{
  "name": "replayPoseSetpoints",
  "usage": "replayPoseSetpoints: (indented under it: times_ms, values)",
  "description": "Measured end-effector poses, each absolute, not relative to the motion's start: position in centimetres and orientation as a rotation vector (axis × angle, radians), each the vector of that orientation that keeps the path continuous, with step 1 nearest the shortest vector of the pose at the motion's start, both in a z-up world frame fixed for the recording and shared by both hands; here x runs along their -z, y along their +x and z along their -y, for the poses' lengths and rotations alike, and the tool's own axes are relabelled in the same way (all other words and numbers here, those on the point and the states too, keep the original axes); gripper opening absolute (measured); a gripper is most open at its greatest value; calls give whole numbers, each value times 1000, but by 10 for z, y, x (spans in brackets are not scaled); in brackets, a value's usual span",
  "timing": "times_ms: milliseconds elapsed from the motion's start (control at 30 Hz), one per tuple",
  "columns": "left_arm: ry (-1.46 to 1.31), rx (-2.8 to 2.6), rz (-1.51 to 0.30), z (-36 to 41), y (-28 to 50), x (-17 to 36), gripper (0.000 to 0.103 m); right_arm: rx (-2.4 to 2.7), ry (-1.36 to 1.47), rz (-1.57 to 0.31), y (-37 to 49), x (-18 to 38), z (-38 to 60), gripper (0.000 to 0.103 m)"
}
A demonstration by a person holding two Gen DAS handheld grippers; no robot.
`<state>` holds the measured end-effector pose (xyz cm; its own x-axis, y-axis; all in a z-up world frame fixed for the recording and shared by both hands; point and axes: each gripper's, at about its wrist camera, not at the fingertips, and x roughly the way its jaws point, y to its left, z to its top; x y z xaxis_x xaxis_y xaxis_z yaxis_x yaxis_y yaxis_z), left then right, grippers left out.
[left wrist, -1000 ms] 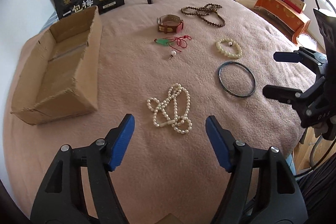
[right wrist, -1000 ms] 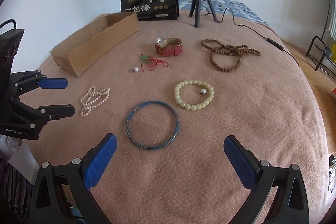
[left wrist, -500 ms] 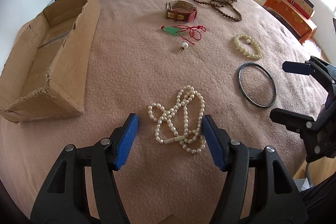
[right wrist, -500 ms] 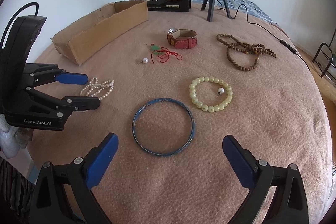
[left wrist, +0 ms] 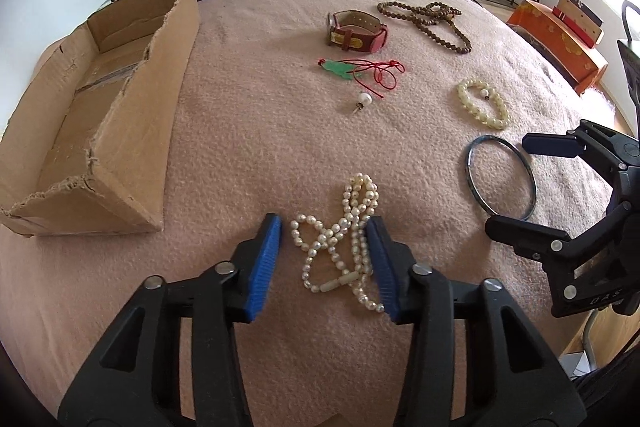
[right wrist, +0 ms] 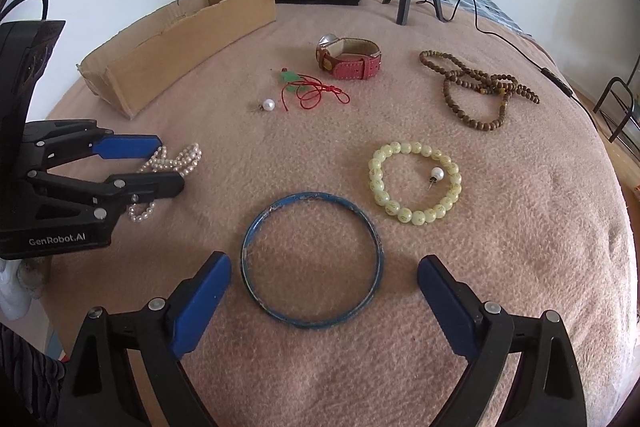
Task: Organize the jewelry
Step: 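Move the left tool to the white pearl necklace while the right tool moves to the blue bangle, then close the left tool on the pearl necklace while the right tool grips the blue bangle, then carry the pearl necklace with the left tool and the bangle with the right tool into the cardboard box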
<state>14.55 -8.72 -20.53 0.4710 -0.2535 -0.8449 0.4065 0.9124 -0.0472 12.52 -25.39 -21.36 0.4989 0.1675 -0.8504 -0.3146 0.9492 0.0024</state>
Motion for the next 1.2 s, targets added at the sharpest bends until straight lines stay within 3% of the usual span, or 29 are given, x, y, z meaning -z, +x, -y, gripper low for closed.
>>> replayPoseSetpoints:
  times_ms: [200,333,367,800,1200]
  values:
    - [179,406,-992,85,145,205,24,-283,-184,-1023,130,218,248,96]
    - [155,414,-998,83,146,204,12,-287,-177,-1016,129,215,249,79]
    - [148,416,-1000,83,146,204,12,-288,-172,-1014,129,214,250,74]
    - [51,459,-1018,69,135,191,9,-284,-82,-1001,116,201,266,74]
    - [27,451,-926,53,120,145,8,-246,-84,-932,101,170,281,74]
